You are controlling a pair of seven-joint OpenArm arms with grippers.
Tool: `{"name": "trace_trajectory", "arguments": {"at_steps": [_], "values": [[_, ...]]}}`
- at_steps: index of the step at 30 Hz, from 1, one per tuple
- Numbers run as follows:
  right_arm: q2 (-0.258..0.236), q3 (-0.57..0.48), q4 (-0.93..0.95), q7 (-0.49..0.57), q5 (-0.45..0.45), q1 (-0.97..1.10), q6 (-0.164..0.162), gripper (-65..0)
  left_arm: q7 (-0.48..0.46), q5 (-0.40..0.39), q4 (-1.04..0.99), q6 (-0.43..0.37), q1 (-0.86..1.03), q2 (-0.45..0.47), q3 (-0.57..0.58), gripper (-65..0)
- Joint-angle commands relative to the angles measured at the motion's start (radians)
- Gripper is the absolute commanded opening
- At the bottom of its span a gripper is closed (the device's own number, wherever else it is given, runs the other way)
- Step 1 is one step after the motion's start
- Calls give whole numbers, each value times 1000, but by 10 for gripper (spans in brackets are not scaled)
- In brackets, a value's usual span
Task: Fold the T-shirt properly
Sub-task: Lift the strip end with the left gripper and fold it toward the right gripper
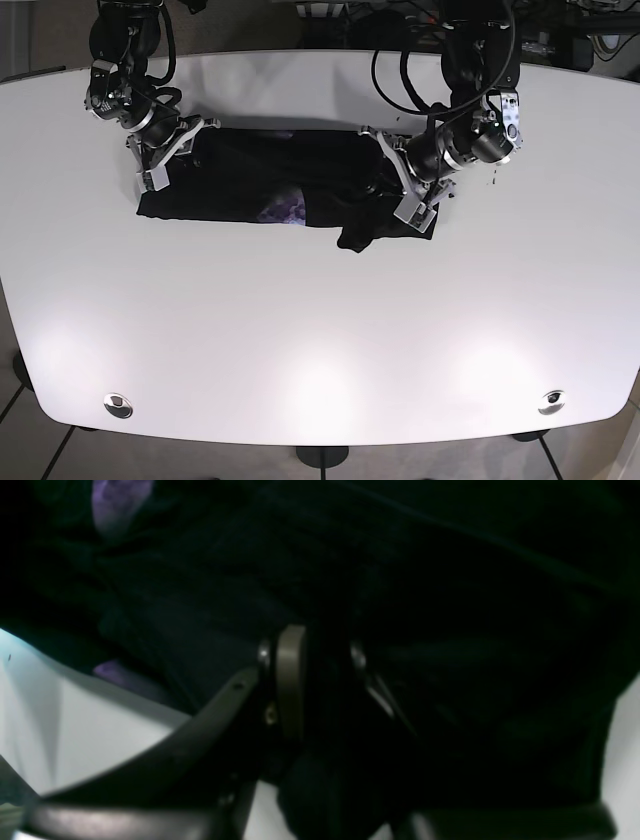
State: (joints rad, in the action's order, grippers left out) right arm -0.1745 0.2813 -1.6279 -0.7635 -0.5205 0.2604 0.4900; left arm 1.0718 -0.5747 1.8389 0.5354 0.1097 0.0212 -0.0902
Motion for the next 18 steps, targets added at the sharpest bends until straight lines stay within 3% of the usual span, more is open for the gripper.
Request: {"name": "trace_trajectory", "arguments": {"at_steps": [1, 5, 8, 12, 15, 18], "values": [[-7, 5, -15, 8, -5, -9, 0, -534, -21, -21, -6, -19, -14, 6, 31, -507], [-7, 2, -15, 8, -5, -11, 0, -534, -20, -23, -6, -30, -32, 9, 106, -357], [-7, -1, -15, 8, -5, -11, 0, -534, -18, -23, 2, -31, -67, 7, 206, -322], [-7, 2, -19, 8, -5, -13, 2, -534, -17, -24, 61, -24, -112, 10, 304, -324], [-12, 6, -50, 8, -56, -13, 2, -534, -17, -23, 77, -24, -137, 24, 185, -325], [-23, 9, -136, 8, -169, -5, -6, -526, -17, -23, 68, -24, -152, 92, 14, -325]]}}
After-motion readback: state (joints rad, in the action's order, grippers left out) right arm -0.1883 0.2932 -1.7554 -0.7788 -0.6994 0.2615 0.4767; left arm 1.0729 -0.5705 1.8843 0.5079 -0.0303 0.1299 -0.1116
